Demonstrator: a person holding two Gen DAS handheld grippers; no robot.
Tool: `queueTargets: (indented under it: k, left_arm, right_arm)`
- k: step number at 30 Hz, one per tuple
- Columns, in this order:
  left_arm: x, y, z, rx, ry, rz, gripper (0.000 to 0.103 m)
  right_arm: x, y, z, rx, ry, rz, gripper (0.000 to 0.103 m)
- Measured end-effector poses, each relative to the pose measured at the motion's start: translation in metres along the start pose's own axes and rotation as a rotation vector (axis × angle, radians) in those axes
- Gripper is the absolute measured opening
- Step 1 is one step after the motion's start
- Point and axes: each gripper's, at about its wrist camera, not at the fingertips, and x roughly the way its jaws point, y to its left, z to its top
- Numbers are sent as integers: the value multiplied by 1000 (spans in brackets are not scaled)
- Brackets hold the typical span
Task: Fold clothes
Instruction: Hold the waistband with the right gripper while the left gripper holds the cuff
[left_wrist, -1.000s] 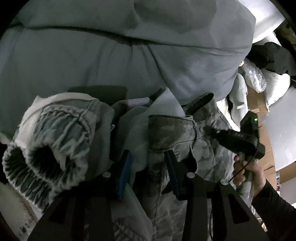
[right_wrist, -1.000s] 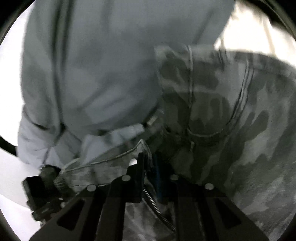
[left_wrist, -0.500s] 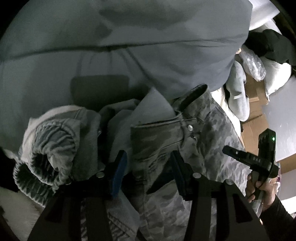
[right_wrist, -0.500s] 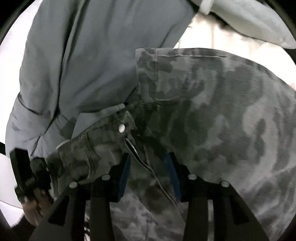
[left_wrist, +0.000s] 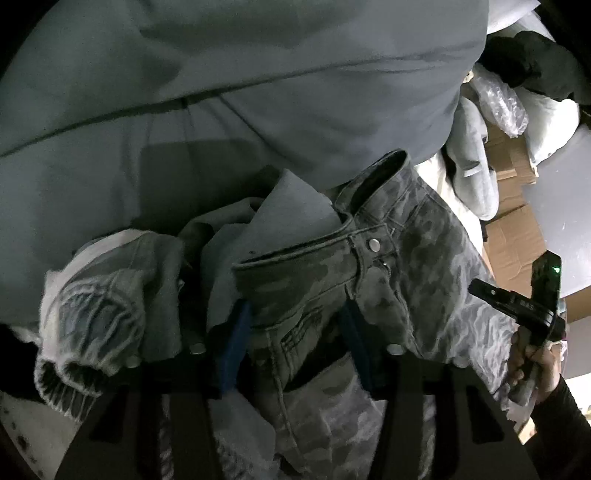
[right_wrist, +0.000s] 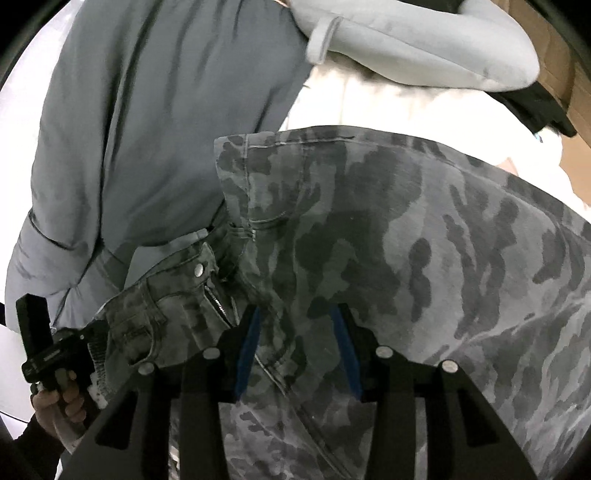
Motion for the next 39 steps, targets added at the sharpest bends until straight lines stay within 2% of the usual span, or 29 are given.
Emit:
queueTargets:
  k: [1, 5, 12, 15, 16, 20, 26, 29, 35, 39]
  left_arm:
    - [3, 1, 0, 1, -4, -4, 66]
    - [15, 2, 1, 15, 15, 29, 66]
    - [14, 8, 3, 6, 20, 33, 66]
    - [9, 10, 1, 6, 15, 17, 45]
    - [7, 9, 0, 11, 16, 19, 44]
    - [-4, 10, -1, 9, -7, -13, 44]
    - [-19, 9, -2, -13, -39, -119, 44]
    - [-21, 8, -4, -3, -51, -146, 44]
    - [-16, 18, -7, -41, -50, -138, 45]
    - [-10, 17, -10, 13, -7, -142, 45]
  right_arm:
    - [1, -2, -2, 7, 2, -2, 39]
    - [3, -10, -8, 29, 10, -10, 39]
    - [7, -14, -14, 37, 20, -15, 39]
    - [5, -16, -15, 36, 14, -16, 39]
    - [3, -17, -15, 38, 10, -17, 39]
    - [-2, -20, -15, 36, -3, -17, 39]
    - [-11, -19, -15, 22, -18, -20, 39]
    - [-11, -20, -16, 19, -19, -19, 39]
    - [-2, -18, -17, 7, 7, -32, 39]
    - [-1, -16, -13, -5, 7, -38, 39]
